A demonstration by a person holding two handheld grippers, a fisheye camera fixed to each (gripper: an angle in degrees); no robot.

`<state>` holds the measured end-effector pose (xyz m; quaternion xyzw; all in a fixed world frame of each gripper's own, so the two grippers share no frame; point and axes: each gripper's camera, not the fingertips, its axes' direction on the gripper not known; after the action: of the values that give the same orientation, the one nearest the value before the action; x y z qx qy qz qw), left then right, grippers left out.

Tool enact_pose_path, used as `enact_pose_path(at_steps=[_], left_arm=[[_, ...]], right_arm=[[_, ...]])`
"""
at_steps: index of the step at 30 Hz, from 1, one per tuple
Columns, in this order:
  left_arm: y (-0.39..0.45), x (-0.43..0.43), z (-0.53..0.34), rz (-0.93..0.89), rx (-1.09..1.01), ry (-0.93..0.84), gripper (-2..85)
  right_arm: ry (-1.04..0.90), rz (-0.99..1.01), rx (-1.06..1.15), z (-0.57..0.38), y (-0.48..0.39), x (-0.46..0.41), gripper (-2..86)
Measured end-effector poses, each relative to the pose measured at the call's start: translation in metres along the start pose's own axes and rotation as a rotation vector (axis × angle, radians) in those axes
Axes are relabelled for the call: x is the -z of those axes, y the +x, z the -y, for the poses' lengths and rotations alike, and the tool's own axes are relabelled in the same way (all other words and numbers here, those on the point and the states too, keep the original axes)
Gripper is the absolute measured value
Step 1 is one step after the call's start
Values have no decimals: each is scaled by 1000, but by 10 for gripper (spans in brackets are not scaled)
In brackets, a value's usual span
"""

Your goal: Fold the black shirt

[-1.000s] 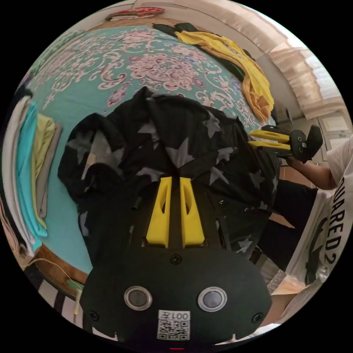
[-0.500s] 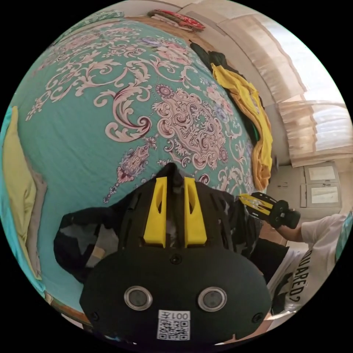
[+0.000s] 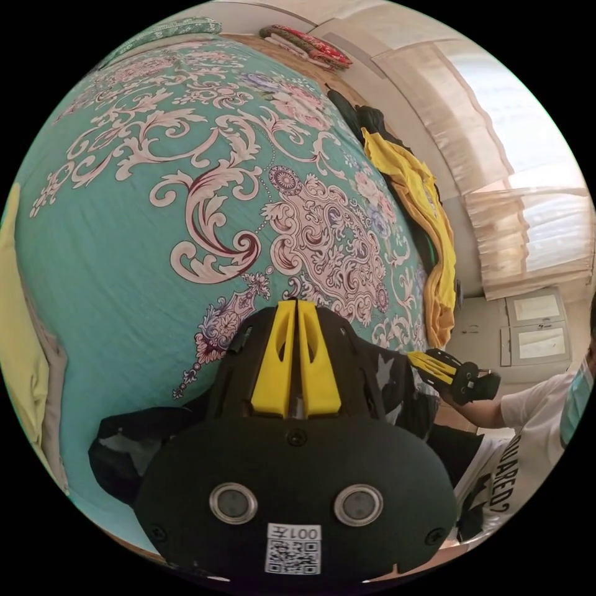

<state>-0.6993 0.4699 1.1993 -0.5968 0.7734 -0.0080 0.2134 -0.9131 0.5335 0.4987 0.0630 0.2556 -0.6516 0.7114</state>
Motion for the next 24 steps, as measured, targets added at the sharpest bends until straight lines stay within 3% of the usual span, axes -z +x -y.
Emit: enact_pose_path(at_steps=[6, 10, 13, 17, 21, 24], left_arm=[[-6, -12, -26, 38, -38, 29, 1], [-1, -5, -50, 192, -55, 46, 27], [18, -13, -77, 332, -123, 21, 30], [58, -44, -139, 517, -257, -71, 30], [81, -67, -214, 499, -279, -89, 24], [85, -85, -280, 401, -174, -83, 22]], right_arm=[[4, 38, -6, -8, 12, 3, 2], [-40, -65, -23, -22, 32, 19, 4], [-16, 89, 19, -24, 36, 39, 10], [-122, 252, 69, -38, 23, 60, 29], [-235, 332, 2, -73, 26, 82, 60], [-296, 540, -92, -100, 32, 97, 76]])
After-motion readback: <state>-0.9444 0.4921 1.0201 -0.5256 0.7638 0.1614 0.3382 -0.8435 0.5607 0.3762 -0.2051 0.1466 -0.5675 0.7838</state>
